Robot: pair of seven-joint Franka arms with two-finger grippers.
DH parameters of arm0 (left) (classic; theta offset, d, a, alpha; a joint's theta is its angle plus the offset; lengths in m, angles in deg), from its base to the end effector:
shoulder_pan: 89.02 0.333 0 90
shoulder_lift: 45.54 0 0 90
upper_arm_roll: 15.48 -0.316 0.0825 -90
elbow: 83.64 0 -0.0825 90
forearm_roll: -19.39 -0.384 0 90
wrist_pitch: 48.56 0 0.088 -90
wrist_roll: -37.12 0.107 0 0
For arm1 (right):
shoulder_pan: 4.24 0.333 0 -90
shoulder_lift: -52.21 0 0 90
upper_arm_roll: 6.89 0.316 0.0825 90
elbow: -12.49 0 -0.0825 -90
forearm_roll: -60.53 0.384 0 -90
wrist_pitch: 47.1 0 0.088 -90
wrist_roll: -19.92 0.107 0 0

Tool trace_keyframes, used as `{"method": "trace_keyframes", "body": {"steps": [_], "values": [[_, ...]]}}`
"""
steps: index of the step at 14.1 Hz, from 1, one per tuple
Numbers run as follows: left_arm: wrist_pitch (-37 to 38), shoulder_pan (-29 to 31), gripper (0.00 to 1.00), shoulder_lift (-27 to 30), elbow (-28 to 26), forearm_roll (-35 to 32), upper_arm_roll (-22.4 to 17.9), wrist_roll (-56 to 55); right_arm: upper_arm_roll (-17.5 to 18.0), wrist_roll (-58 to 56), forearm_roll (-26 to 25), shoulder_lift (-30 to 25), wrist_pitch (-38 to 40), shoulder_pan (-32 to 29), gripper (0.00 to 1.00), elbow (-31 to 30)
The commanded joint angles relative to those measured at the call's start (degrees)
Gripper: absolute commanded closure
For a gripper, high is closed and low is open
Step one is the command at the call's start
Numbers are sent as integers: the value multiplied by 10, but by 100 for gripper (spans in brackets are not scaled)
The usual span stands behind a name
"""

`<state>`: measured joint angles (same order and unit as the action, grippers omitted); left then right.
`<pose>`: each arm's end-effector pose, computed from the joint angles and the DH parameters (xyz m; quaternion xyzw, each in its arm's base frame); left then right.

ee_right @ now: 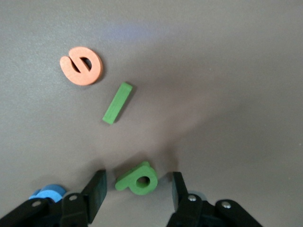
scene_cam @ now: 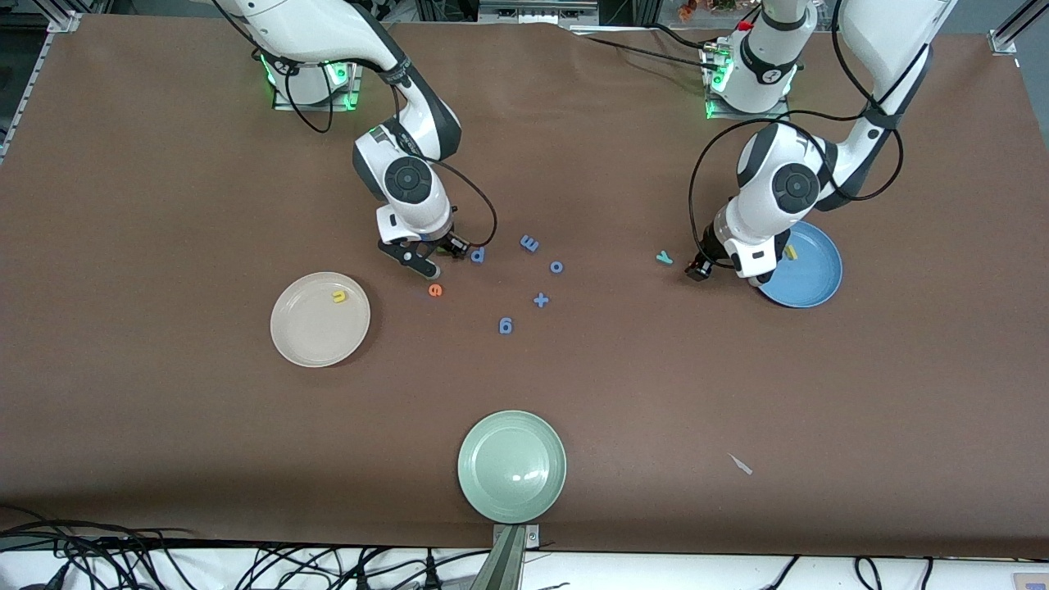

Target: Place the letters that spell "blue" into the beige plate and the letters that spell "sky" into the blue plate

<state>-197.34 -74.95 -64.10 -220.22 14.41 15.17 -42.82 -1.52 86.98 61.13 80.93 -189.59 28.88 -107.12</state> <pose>0.4731 -0.1536 0.1996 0.8639 0.4991 -0.0652 0.0177 0.4481 0.3571 0.1728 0.9653 -0.2550 -0.0507 0.0242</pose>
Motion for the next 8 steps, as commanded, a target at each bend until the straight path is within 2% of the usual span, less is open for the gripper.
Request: {"method": "trace_keyframes", "body": {"steps": [1, 4, 8], "values": [[-3, 3, 37, -24, 8, -69, -1, 0, 5, 16, 2, -11, -6, 2, 43, -21], [-3, -2, 38, -38, 8, -92, -2, 0, 5, 11, 2, -11, -7, 2, 46, -22], [-3, -3, 39, -39, 8, -119, -2, -3, 5, 6, 2, -16, -7, 2, 67, -25]]}}
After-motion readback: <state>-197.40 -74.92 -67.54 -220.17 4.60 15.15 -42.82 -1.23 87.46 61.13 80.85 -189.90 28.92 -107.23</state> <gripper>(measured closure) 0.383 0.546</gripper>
